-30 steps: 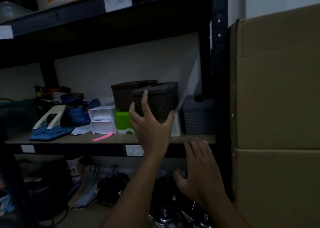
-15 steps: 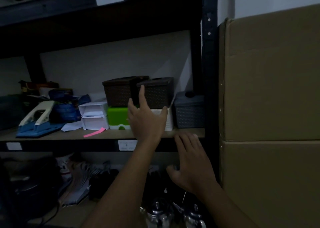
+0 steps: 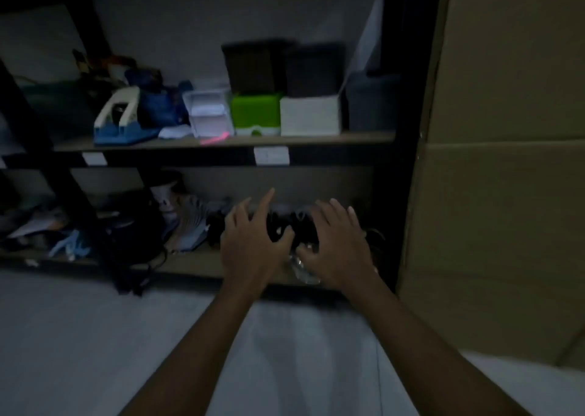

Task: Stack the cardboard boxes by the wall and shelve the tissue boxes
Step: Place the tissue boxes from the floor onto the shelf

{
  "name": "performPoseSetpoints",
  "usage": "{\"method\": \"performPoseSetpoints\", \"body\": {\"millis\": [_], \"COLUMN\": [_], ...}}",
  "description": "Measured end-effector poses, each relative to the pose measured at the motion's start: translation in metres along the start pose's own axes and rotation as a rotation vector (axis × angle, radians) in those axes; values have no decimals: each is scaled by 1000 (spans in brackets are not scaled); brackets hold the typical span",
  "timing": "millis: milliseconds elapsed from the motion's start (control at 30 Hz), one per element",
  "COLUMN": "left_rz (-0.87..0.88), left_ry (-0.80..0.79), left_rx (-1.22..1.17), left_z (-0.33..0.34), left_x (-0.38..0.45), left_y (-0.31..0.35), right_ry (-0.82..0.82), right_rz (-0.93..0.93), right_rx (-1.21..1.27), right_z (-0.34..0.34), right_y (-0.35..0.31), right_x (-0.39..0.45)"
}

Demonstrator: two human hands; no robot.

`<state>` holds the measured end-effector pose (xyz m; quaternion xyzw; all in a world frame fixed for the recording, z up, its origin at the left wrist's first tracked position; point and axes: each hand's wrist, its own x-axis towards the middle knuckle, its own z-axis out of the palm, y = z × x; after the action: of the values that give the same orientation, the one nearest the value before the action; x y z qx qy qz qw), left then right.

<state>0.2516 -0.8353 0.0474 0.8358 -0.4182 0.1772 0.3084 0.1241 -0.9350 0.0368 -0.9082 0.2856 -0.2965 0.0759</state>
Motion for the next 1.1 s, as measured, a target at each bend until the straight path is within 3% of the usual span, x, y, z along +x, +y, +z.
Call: {"method": "performPoseSetpoints", "body": {"millis": [233, 467, 667, 800, 900, 1100], "left_rz": [0, -22, -45, -38, 4, 77], "left_ry": [-350, -922, -1376, -1724, -1801, -1723], "left_rx": [7, 57, -18, 57, 92, 62], "left_z": [22, 52, 60, 67, 72, 77], "left_x": [-98, -177, -243, -279, -300, -298], "left_y": [-54, -90, -93, -81, -75, -78], "right_ry": [-371, -732, -1099, -1345, -1406, -1413], "right_rz": [24, 28, 23, 51, 41, 103], "right_rx": [96, 158, -72, -236, -296, -159], "right_z": [81, 111, 115, 124, 133, 143], "right_y": [-15, -1, 23, 23, 19, 22], "right_x": [-108, -198, -253, -274, -287, -287]}}
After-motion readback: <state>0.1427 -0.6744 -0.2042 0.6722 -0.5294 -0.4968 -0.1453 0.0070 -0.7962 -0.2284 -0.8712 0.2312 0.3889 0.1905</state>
